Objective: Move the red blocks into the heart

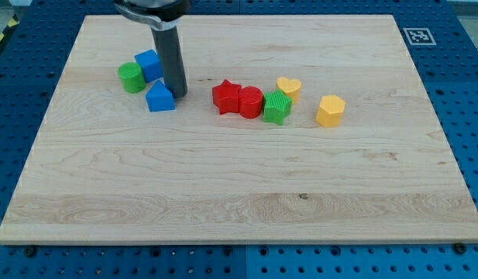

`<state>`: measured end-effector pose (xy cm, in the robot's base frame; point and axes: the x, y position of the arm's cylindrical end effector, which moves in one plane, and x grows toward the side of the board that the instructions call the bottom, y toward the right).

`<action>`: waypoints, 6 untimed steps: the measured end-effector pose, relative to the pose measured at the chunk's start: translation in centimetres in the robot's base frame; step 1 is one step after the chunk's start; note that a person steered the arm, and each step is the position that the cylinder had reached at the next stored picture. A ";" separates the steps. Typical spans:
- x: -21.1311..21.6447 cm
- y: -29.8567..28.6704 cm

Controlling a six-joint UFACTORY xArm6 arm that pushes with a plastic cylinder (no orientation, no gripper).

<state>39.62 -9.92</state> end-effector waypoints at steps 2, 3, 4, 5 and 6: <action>2.3 5.4; 4.7 9.0; 6.8 11.7; 7.0 16.6; 7.7 21.7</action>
